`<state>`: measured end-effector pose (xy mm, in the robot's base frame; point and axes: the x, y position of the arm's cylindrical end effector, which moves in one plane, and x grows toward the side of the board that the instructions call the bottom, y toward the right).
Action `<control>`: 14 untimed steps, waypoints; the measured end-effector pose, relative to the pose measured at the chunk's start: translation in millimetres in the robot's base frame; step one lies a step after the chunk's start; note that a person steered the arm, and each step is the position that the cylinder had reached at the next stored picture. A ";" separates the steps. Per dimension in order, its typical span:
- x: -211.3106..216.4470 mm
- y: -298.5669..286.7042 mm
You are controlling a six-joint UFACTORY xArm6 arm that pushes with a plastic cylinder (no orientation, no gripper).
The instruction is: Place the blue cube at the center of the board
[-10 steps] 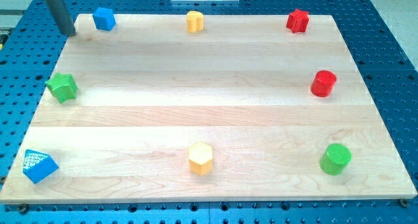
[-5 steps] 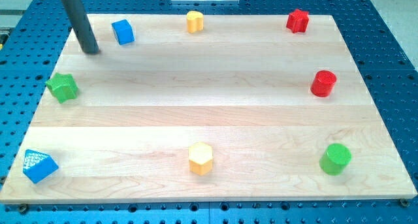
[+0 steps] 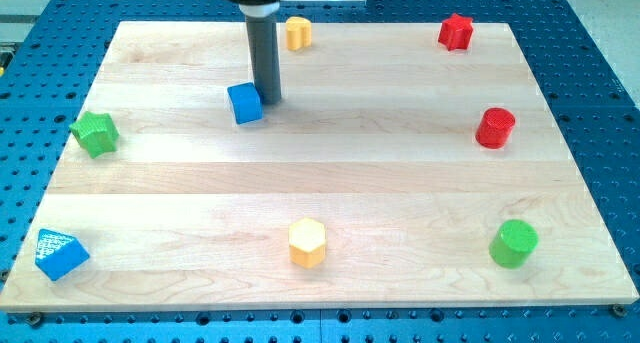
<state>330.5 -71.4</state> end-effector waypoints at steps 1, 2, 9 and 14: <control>-16.9 -35.6; 38.3 -20.2; 139.0 81.7; 41.1 270.8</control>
<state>371.6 199.4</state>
